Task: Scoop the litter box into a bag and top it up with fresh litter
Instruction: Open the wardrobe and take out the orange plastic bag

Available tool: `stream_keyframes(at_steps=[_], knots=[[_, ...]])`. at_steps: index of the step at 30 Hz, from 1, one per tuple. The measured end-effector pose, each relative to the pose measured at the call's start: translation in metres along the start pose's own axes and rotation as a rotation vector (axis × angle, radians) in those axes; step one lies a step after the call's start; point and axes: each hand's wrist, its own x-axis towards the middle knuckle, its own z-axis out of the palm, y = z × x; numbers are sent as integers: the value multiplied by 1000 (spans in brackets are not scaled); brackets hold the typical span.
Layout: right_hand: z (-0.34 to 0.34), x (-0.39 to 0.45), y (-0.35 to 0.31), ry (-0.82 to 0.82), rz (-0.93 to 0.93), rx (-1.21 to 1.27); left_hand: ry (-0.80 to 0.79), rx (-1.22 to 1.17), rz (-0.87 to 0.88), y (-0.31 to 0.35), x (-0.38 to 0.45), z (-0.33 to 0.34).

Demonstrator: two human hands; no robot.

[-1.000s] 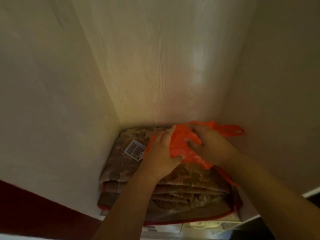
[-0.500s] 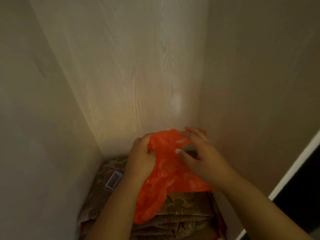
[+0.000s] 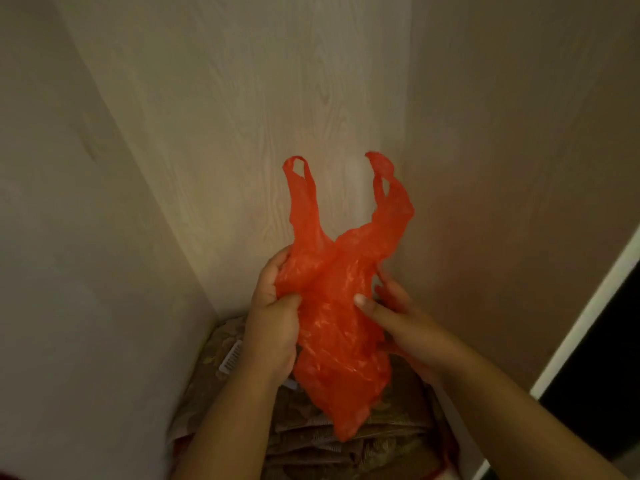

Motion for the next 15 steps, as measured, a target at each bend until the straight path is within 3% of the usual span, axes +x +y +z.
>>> stream_keyframes(at_steps=[3,7,12,15], knots=[[14,2,-10,-76,-84,87,-62,119,-33,-10,-7,2],[25,10,-9,-35,-164,29,-237,407,-13,-18,-14,-2],[26,17,-6,11,-176,-85,-260,775,260,-23,-19,-7],[24,17,-9,-51,-134,-106,-292,811,367,-25,-24,-14]])
